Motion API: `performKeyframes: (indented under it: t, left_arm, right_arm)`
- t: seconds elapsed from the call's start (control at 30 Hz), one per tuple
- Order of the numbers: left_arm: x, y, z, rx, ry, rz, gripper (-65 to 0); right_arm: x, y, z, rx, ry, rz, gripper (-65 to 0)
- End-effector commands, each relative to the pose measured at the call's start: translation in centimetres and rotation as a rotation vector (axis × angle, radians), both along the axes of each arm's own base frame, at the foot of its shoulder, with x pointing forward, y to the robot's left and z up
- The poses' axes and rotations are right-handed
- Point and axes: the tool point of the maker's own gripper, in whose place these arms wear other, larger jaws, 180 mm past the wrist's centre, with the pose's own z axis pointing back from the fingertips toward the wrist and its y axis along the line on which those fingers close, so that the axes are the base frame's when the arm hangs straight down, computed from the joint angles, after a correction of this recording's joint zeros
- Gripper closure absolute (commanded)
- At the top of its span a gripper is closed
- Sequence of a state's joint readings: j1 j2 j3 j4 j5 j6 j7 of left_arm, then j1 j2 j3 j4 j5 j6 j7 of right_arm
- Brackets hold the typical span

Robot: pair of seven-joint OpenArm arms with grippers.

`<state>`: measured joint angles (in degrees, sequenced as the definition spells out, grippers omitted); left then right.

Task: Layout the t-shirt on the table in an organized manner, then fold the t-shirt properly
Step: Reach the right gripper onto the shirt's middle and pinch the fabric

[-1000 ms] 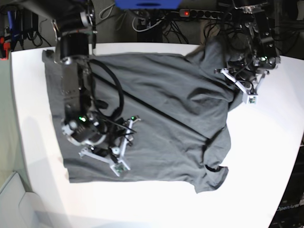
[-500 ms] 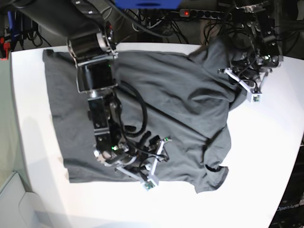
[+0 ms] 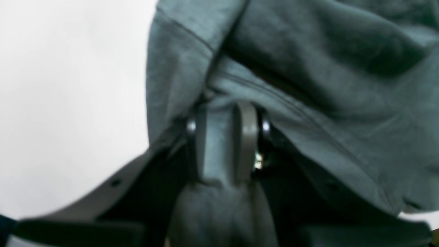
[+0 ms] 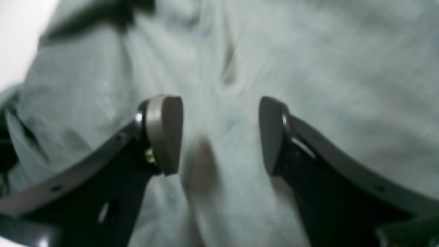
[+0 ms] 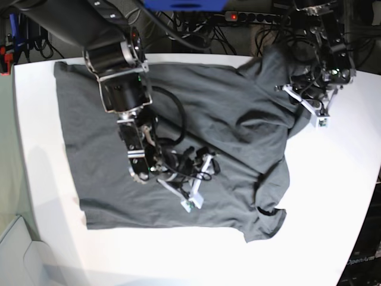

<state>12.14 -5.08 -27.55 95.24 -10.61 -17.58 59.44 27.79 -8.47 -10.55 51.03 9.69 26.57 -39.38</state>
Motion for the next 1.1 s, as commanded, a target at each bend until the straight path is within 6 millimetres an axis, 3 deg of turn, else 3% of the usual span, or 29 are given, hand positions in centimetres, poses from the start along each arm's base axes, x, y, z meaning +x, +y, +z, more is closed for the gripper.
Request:
performKeyframes:
  t: [0.0, 0.1, 0.23, 0.4, 0.7, 0.9, 1.07]
  left_arm:
    - [0.2, 1.0, 1.0, 0.035, -0.025, 0.006, -14.5]
    - [-0.6, 2.7, 1.3, 0.051, -0.024, 0.056, -14.5]
    - [-1.6, 4.9, 1.3, 0.067, -0.018, 0.120, -14.5]
    - [-2.4, 6.1, 1.5, 0.079, -0.016, 0.158, -14.5]
    - [-3.4, 6.2, 3.5, 0.132, -0.001, 0.025, -14.5]
    - [-2.6, 5.9, 6.1, 0.178, -0.062, -0.006, -14.5]
    - [-1.5, 4.9, 7.3, 0.167, -0.116, -0.009, -14.5]
  right_arm:
    - [1.6, 0.8, 2.4, 0.043, -0.063, -0.004, -34.2]
    - [1.1, 0.8, 1.8, 0.060, -0.064, -0.018, -33.3]
    - [1.2, -1.7, 0.7, 0.030, -0.068, -0.046, -33.3]
    - [0.5, -5.4, -1.4, -0.030, -0.037, -0.075, -33.2]
    - [-2.9, -11.9, -5.7, -0.093, 0.047, -0.172, -33.1]
    - [-3.7, -16.8, -5.5, -0.127, 0.024, -0.258, -33.1]
    - [-4.9, -19.4, -5.0, -0.162, -0.009, -0.287, -33.1]
